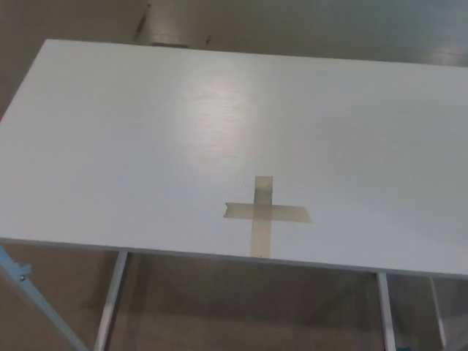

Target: Use the left hand to take the pink dumpling toy on a person's hand and put it on the desk.

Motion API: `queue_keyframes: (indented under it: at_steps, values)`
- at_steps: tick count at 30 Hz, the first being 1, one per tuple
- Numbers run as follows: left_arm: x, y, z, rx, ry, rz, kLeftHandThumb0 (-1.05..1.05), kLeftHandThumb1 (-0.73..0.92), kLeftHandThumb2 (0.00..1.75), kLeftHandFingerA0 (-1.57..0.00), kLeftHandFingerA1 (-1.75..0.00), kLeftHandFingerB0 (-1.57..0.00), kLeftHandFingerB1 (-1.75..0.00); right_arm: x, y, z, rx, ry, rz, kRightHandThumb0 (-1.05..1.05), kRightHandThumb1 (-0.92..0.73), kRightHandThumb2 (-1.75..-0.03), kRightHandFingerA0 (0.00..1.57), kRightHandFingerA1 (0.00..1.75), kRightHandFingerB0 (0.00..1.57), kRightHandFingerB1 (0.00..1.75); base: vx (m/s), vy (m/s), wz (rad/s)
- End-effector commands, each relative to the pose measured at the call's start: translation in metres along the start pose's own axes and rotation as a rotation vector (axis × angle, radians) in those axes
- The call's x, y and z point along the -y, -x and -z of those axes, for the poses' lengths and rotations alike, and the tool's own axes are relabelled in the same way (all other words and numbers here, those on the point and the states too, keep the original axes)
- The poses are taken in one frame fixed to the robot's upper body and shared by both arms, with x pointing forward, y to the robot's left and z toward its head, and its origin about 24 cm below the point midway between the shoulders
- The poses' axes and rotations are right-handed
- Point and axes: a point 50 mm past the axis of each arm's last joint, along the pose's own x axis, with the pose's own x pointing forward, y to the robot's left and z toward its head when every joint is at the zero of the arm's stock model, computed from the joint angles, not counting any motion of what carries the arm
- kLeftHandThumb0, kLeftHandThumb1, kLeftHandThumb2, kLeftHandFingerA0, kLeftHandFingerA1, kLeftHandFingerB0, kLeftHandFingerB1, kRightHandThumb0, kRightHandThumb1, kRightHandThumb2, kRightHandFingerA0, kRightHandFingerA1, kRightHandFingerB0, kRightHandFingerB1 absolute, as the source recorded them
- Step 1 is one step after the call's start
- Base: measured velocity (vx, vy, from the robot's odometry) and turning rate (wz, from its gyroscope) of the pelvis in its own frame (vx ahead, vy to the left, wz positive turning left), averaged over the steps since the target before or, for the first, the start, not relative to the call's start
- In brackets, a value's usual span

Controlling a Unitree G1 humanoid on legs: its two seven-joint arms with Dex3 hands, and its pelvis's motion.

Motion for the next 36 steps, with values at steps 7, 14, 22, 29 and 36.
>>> queue_keyframes:
  at_steps: [7,14,22,29,36]
  values:
    - [-0.003,0.001,0.006,-0.001,-0.006,-0.008,-0.36,0.52,0.72,-0.74,-0.56,-0.49,-0.48,0.003,0.000,0.004,-0.012,0.011,0.018,-0.18,-0.67,-0.59,0.70,0.47,0.57,0.43,0.00,0.000,0.00]
    - [-0.002,0.001,0.006,-0.004,0.002,-0.008,-0.37,0.52,0.72,-0.74,-0.56,-0.49,-0.48,0.003,0.000,0.003,-0.010,0.000,0.018,-0.19,-0.67,-0.59,0.71,0.48,0.58,0.43,0.00,0.000,0.00]
    - [-0.001,0.002,0.007,0.004,0.004,0.001,-0.36,0.52,0.72,-0.73,-0.56,-0.49,-0.48,0.003,0.000,0.004,-0.017,-0.002,0.012,-0.19,-0.67,-0.60,0.71,0.48,0.59,0.44,0.00,0.000,0.00]
    - [0.001,0.001,0.003,0.024,0.004,0.005,-0.36,0.52,0.72,-0.72,-0.55,-0.50,-0.48,0.002,0.000,0.004,-0.015,0.000,0.005,-0.21,-0.67,-0.59,0.70,0.48,0.58,0.44,0.00,0.000,0.00]
    - [0.006,0.004,-0.017,0.214,-0.020,0.017,-0.34,0.52,0.70,-0.70,-0.55,-0.48,-0.47,0.003,0.000,0.004,-0.020,-0.035,0.000,-0.22,-0.68,-0.60,0.67,0.46,0.58,0.43,0.00,0.000,0.00]
